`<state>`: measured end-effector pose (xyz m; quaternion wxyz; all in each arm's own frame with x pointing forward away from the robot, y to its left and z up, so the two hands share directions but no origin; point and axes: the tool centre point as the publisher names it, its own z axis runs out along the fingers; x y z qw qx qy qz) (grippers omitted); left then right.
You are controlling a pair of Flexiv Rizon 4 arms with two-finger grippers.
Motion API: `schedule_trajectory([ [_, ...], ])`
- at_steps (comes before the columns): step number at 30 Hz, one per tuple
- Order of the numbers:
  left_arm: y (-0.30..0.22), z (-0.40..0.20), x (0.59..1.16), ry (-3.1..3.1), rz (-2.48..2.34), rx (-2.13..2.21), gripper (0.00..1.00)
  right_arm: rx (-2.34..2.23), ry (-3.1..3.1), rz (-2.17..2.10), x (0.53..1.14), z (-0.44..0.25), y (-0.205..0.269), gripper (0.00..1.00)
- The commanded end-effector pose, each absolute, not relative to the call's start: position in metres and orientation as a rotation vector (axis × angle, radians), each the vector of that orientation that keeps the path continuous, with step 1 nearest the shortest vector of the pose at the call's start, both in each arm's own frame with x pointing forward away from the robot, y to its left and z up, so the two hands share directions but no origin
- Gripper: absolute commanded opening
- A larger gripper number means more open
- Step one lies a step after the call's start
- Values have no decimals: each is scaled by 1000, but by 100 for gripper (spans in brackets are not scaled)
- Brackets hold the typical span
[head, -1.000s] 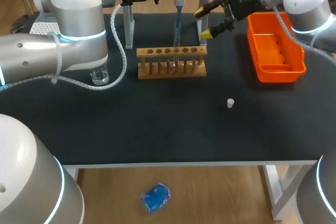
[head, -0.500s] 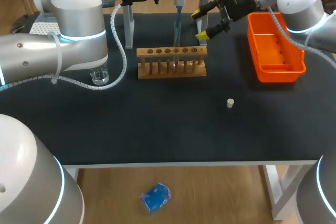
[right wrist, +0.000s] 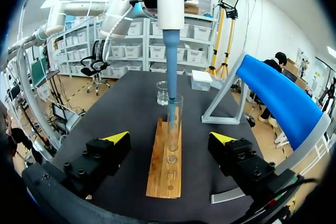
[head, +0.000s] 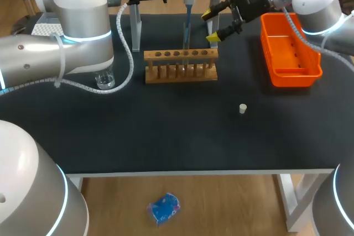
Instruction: Invert the test tube, pick up the pipette, mount the tip to pipette, aspirate from beaker and dispense into the tube, eject the tip, return the pipette, and cap with the stopper.
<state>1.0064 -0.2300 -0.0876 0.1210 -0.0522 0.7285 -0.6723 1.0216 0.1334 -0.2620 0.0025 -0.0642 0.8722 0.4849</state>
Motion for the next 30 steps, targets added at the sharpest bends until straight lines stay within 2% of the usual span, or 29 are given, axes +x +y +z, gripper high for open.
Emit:
schedule_trajectory([
  [1,-231,-85,1005,2116,-1968,-156,0,-202,2736,1519,1021,-262,133,100],
  [30,-232,-65,1007,2137,-1949,-122,0,-202,2736,1519,1021,-262,133,100],
])
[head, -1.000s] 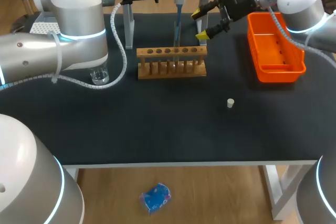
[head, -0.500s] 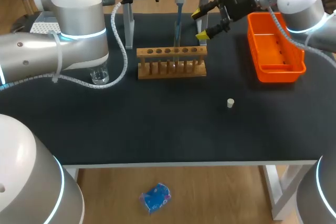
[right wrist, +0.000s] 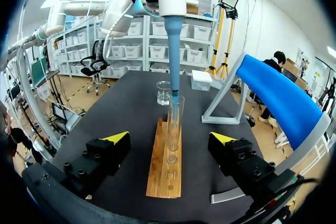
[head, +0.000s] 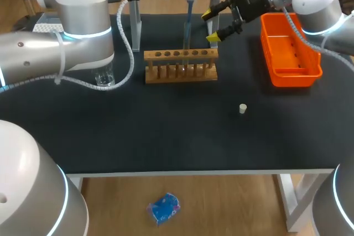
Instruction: Invert the test tube, pick up the pipette, mount the tip to pipette, aspirate from beaker and dispense into the tube, eject the tip, return the pipette, and cap with the stopper.
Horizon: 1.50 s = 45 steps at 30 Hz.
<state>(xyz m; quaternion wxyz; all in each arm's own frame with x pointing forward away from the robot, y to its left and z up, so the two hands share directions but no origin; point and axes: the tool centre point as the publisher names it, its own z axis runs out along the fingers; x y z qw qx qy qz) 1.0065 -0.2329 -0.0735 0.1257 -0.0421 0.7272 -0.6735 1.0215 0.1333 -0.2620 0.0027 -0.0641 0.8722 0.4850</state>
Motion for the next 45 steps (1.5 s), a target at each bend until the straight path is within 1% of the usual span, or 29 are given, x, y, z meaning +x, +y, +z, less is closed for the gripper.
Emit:
schedule_trajectory([
  [1,-231,-63,1007,2137,-1946,-122,0,-202,2736,1519,1021,-262,133,100],
  [18,-231,-32,1004,2138,-1927,-100,0,-202,2736,1519,1021,-262,133,100],
  [33,-234,12,1001,2116,-1894,-36,0,-202,2736,1519,1021,-262,133,100],
  [45,-243,35,982,2110,-1874,17,0,-202,2736,1519,1021,-262,133,100],
])
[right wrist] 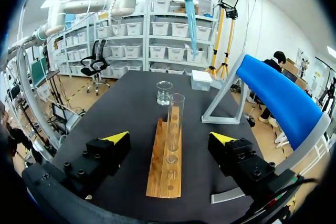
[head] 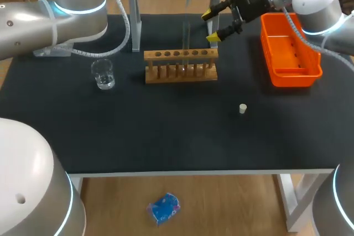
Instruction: Invert the test tube, pick up the pipette, mount the tip to pipette, aspirate from beaker and dispense into the tube, eject the tip, return the pipette, and cap with the stopper.
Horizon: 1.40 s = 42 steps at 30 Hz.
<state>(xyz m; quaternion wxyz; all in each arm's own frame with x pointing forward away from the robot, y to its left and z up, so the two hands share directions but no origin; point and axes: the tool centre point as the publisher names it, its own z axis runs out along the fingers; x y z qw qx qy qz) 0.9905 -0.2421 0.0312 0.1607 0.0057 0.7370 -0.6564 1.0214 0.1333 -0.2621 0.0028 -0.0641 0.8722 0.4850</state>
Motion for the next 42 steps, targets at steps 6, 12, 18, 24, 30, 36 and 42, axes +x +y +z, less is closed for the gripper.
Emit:
schedule_trajectory([
  [6,-254,41,953,2125,-1862,54,0,-218,2710,1550,1017,-255,128,100],
  [12,-267,43,913,2169,-1866,136,0,-237,2629,1610,992,-232,109,100],
  [18,-278,34,873,2200,-1884,192,0,-205,2517,1734,958,-217,89,100],
  [24,-278,19,844,2191,-1907,252,0,-164,2400,1881,923,-203,78,100],
  [30,-278,-4,824,2188,-1898,298,0,-169,2312,2049,886,-190,78,100],
  [36,-274,-32,811,2208,-1927,298,0,-155,2278,2196,852,-184,81,100],
  [42,-273,-37,810,2219,-1937,290,0,-150,2277,2217,847,-184,82,100],
])
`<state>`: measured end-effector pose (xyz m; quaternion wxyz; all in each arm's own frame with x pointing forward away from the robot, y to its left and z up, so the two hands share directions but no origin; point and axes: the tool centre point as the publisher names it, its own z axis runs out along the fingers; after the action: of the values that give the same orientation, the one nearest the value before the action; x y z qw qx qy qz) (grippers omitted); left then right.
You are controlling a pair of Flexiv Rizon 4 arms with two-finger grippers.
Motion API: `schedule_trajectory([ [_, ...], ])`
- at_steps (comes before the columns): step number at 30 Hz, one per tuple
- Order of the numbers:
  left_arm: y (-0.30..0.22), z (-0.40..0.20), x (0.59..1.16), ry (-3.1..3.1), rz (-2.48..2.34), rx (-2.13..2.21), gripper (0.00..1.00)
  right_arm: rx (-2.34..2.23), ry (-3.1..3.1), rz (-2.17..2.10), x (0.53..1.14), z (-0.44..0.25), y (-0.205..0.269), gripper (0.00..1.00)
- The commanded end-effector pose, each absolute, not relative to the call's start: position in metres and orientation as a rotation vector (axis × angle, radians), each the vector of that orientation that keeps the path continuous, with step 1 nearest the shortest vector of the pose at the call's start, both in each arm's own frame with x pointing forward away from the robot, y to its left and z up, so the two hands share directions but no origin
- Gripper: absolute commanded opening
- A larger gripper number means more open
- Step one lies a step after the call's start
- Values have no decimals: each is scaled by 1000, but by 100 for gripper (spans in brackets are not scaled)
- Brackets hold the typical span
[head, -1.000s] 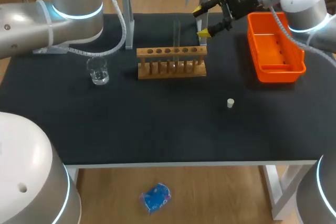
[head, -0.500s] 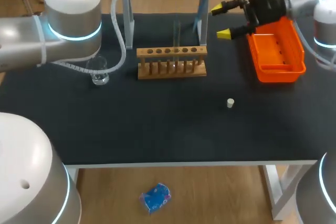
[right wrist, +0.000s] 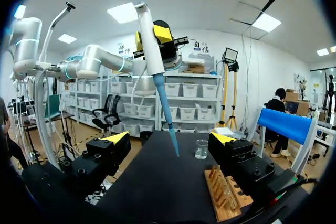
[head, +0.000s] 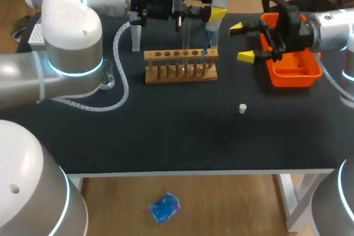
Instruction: Invert the test tube, pick up the pipette, mount the tip to pipette, aspirate from beaker and dispense into the tube, eject the tip, return the pipette, and cap with the stopper.
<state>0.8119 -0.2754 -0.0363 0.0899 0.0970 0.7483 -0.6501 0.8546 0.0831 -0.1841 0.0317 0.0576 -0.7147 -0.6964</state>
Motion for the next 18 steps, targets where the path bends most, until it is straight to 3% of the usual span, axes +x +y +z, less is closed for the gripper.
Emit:
schedule_trajectory([
  [1,-273,-37,810,2219,-1937,290,0,146,-2219,-2161,847,-184,82,100],
  [18,-272,-51,811,2221,-1988,260,0,142,-2214,-2153,848,-185,82,100],
])
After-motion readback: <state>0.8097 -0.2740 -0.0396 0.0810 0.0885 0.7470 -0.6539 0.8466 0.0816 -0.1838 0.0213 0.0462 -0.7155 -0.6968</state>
